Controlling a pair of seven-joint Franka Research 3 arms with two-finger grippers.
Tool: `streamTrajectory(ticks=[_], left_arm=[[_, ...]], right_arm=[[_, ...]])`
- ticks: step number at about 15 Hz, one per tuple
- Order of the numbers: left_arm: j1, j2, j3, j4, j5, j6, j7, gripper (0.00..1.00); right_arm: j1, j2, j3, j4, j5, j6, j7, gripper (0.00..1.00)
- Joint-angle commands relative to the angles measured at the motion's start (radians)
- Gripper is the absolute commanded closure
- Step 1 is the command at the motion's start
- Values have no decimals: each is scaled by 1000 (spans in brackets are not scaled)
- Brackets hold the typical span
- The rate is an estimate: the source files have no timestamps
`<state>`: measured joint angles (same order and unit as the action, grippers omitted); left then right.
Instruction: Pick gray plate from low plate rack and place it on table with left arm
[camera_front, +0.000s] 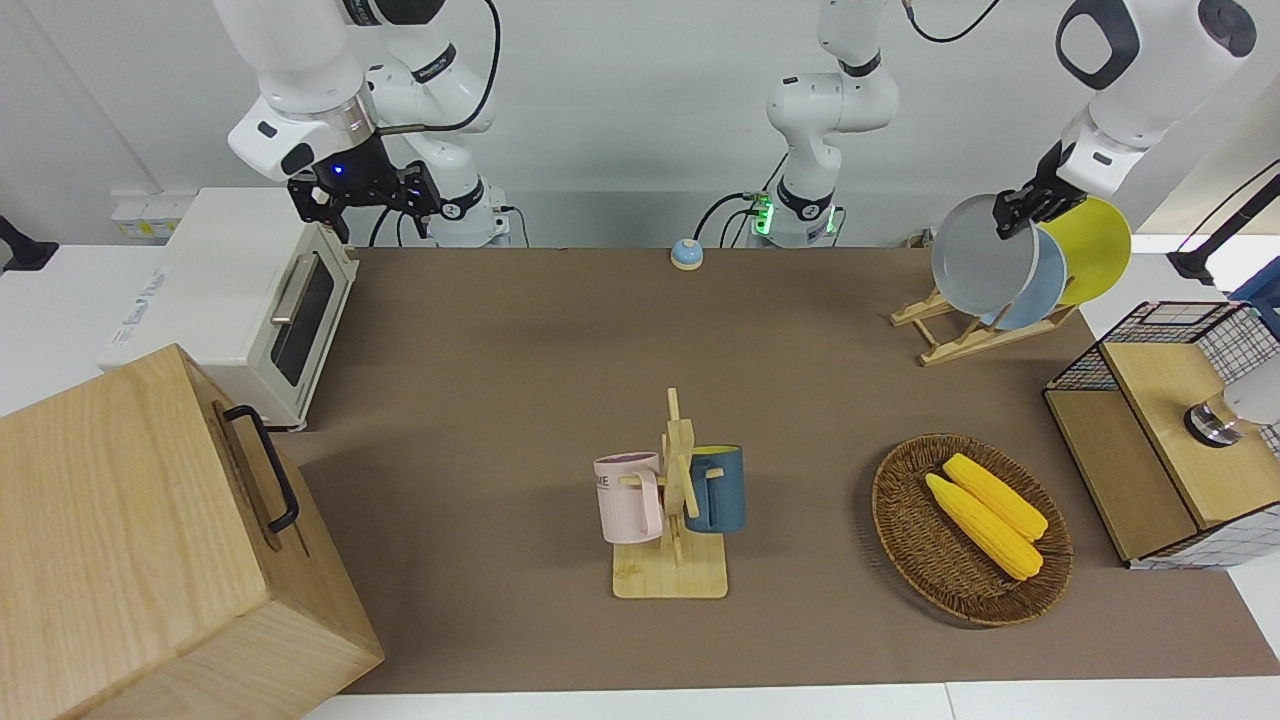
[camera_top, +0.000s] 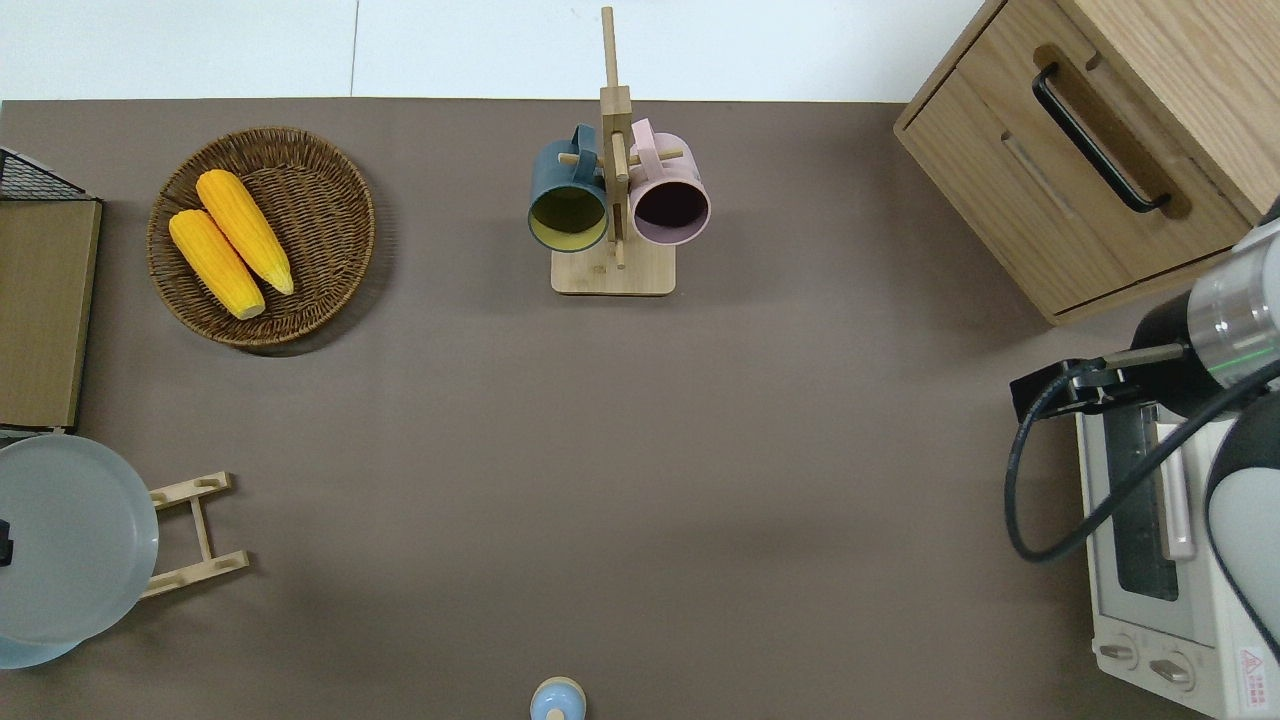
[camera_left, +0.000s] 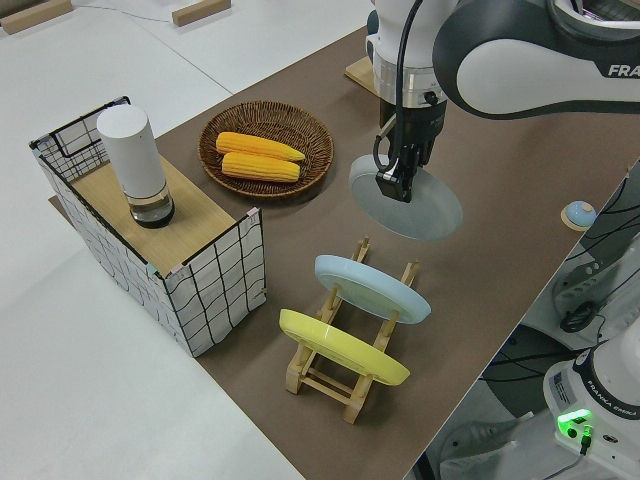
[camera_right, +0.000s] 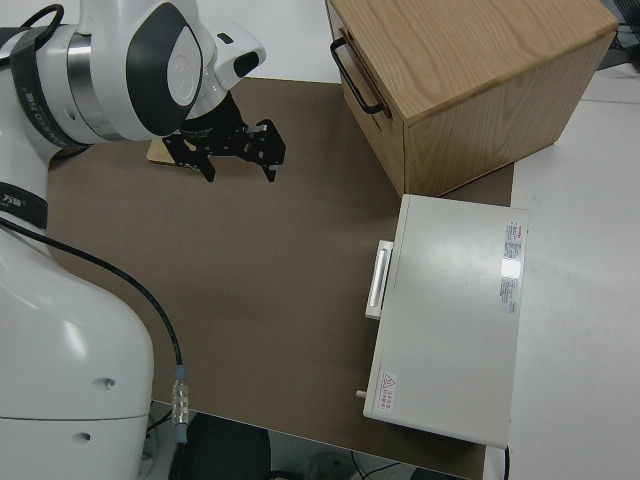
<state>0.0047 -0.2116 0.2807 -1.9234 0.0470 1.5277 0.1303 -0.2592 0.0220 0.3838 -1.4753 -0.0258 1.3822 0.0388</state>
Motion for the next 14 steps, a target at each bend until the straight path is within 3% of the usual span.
streamTrajectory(ticks=[1,5,14], left_arm=[[-14,-9,-38,96,8,-113,-78,969],[-14,-9,-61,189,-27,-205,-141,969],[-12,24,-43,90,-367,-208,-153,969]], right_arm=[[-23,-2,21,7,-5,-11,12,17],[-23,-2,21,7,-5,-11,12,17],[-23,-2,21,7,-5,-11,12,17]])
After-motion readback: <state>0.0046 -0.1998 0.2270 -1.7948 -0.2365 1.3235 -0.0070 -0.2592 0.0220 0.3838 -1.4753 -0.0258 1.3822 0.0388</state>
